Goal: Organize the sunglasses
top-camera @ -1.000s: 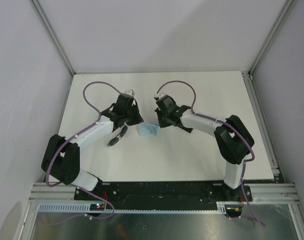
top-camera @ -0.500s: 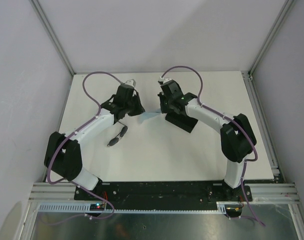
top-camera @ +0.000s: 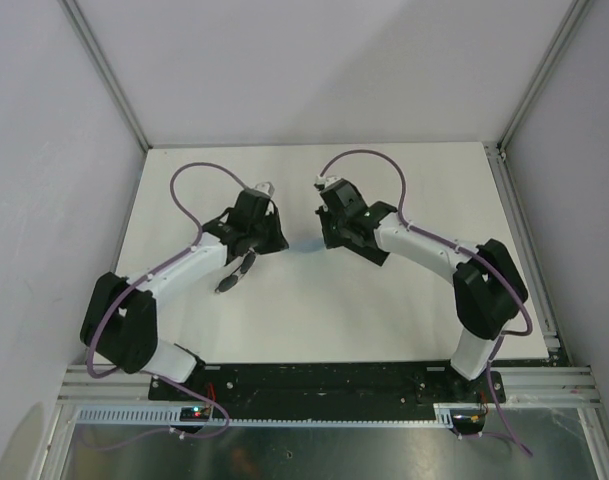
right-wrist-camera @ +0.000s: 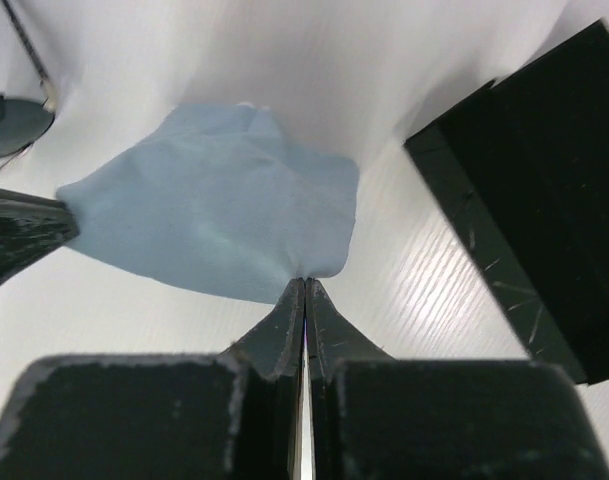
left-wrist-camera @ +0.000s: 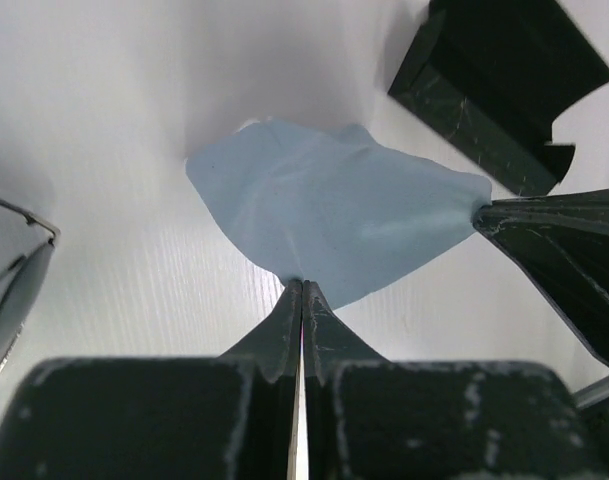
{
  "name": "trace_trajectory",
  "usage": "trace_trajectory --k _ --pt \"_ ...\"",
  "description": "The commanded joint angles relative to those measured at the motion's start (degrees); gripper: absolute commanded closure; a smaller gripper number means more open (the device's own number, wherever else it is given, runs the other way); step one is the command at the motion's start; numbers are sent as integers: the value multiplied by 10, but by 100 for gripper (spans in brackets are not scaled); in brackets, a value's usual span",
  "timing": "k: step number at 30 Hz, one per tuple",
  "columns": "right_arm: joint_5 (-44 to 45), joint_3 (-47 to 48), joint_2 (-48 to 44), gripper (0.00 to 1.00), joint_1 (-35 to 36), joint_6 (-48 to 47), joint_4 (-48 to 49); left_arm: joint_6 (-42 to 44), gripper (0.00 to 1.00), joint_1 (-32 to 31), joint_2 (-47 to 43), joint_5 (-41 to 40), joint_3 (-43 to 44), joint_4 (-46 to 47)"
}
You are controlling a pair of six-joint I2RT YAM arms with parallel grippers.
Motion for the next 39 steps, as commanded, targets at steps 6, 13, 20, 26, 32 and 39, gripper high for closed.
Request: trace_trajectory --k 6,13,20,26,32,39 --pt "27 -71 -97 100 63 37 -18 -32 100 -64 -113 -12 -59 2" --pt "58 -118 -158 100 122 72 -53 -79 100 -141 -193 -23 -115 -9" --pt "64 -167 -221 100 168 121 -71 -129 100 -194 -240 -27 -168 -12" --pt "80 -175 -228 100 176 133 -84 -129 100 -199 -237 -53 -171 -13" --pt "40 -175 -185 100 124 110 -47 -101 100 -177 -170 -89 -129 -12" --pt "-44 -170 -145 100 29 79 6 -51 100 -125 -97 -76 -77 0"
